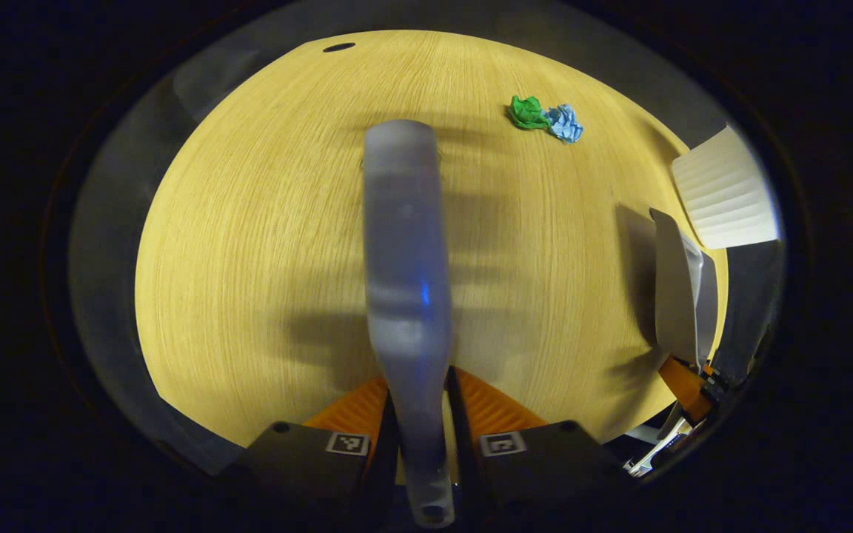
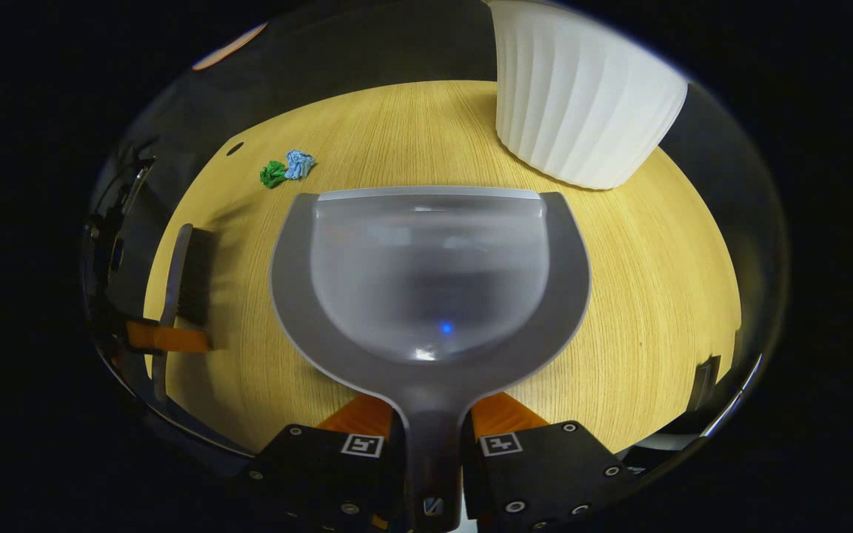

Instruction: Pick up the small broom and dustpan from the desktop, sweep the trash into the dustpan with the broom, and then empty the trash into the garbage bin.

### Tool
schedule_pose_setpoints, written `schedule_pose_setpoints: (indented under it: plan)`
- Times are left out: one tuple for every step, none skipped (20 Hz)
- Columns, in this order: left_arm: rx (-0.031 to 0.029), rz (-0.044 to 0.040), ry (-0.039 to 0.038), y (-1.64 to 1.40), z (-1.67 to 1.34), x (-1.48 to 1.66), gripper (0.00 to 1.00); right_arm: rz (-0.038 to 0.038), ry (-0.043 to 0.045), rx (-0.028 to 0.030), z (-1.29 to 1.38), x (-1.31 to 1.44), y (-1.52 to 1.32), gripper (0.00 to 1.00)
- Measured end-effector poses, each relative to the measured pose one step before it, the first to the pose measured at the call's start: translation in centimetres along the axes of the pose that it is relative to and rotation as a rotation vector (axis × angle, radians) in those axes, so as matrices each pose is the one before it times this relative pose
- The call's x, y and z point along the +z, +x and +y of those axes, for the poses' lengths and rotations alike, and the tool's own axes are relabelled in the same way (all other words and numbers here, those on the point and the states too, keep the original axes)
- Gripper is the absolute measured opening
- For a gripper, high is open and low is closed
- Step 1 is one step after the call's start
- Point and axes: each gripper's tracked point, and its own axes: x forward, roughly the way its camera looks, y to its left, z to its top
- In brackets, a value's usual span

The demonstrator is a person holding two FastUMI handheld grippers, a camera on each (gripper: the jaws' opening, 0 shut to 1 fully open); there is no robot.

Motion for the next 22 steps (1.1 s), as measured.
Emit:
schedule_pose_setpoints:
  plan:
    - [0.00285,-0.00044,0.00404,-0.499,0.212,0.348,0.33,-0.00126,-0.00229,-0.00044,0.050,0.032,0.027,0.33]
    - [-0.00534,-0.00096,0.00927,0.328,-0.070,0.226,0.31,-0.00059,-0.00288,0.00012,0.032,-0.096,-0.017,0.33]
    - [-0.00074,-0.00105,0.00701,0.002,-0.008,-0.048,0.31,0.00053,-0.00253,0.00122,0.093,-0.027,-0.034,0.33]
    - [-0.00174,-0.00375,0.00512,0.053,-0.080,0.196,0.30,-0.00089,-0.00158,0.00120,0.088,0.005,-0.091,0.33]
    - [0.00630,-0.00479,0.00638,0.281,0.059,0.096,0.29,0.00089,-0.00476,-0.00029,0.064,-0.057,-0.010,0.33]
    - [-0.00033,-0.00404,0.00457,-0.386,-0.147,0.386,0.27,0.00065,-0.00359,0.00009,0.107,-0.106,0.083,0.33]
    - [0.00378,-0.00831,0.00669,0.038,-0.214,0.434,0.27,0.00132,-0.00277,0.00185,0.084,-0.089,-0.012,0.33]
    - [0.00407,-0.01134,0.01353,-0.293,0.049,0.426,0.25,0.00205,-0.00501,0.00119,0.034,-0.115,-0.042,0.33]
    - [0.00519,-0.01471,0.02493,-0.181,0.012,0.686,0.23,0.00117,-0.00559,-0.00046,0.024,-0.043,0.018,0.33]
    - [0.00635,-0.01195,0.02988,-0.220,0.099,0.871,0.23,0.00208,-0.00744,-0.00025,0.035,-0.040,0.017,0.33]
    - [0.00313,-0.01007,0.03866,-0.271,0.119,1.083,0.23,0.00332,-0.01023,0.00239,0.046,-0.016,-0.046,0.33]
    - [0.01086,-0.02116,0.04582,-0.295,0.380,1.578,0.23,0.00296,-0.01027,0.00384,0.091,-0.019,-0.040,0.33]
    - [0.01746,-0.01460,0.05991,-0.183,0.592,1.751,0.23,0.00335,-0.01351,0.00307,0.113,0.107,-0.048,0.33]
    - [0.02008,-0.01916,0.05590,-0.184,0.757,1.953,0.23,0.00238,-0.01925,0.00189,0.047,0.160,-0.137,0.33]
    - [0.01824,-0.01129,0.05268,-0.040,0.771,1.953,0.23,0.00104,-0.02494,-0.00073,0.101,0.328,-0.086,0.33]
    - [0.00841,-0.00463,0.04910,0.153,0.618,1.944,0.23,0.00070,-0.02737,-0.00121,0.088,0.289,-0.085,0.33]
    - [0.01318,-0.00362,0.04713,0.300,0.661,2.078,0.23,0.00231,-0.02901,-0.00010,0.139,0.379,-0.156,0.33]
    - [0.01505,-0.00812,0.05537,0.462,0.729,2.246,0.23,0.00257,-0.02575,0.00223,0.199,0.458,-0.186,0.33]
    - [0.01742,-0.00356,0.05554,0.727,0.777,2.241,0.23,-0.00050,-0.02228,0.00328,0.305,0.578,-0.072,0.33]
    - [0.01184,-0.00250,0.04677,0.916,0.673,2.268,0.23,-0.00070,-0.02298,-0.00090,0.330,0.704,0.161,0.33]
    - [0.00616,-0.00063,0.03964,1.099,0.497,2.216,0.23,-0.00128,-0.02388,-0.00316,0.373,0.796,0.392,0.33]
    - [-0.00034,0.00179,0.03924,-1.035,0.477,1.145,0.23,-0.00227,-0.02366,-0.00553,0.331,0.823,0.533,0.38]
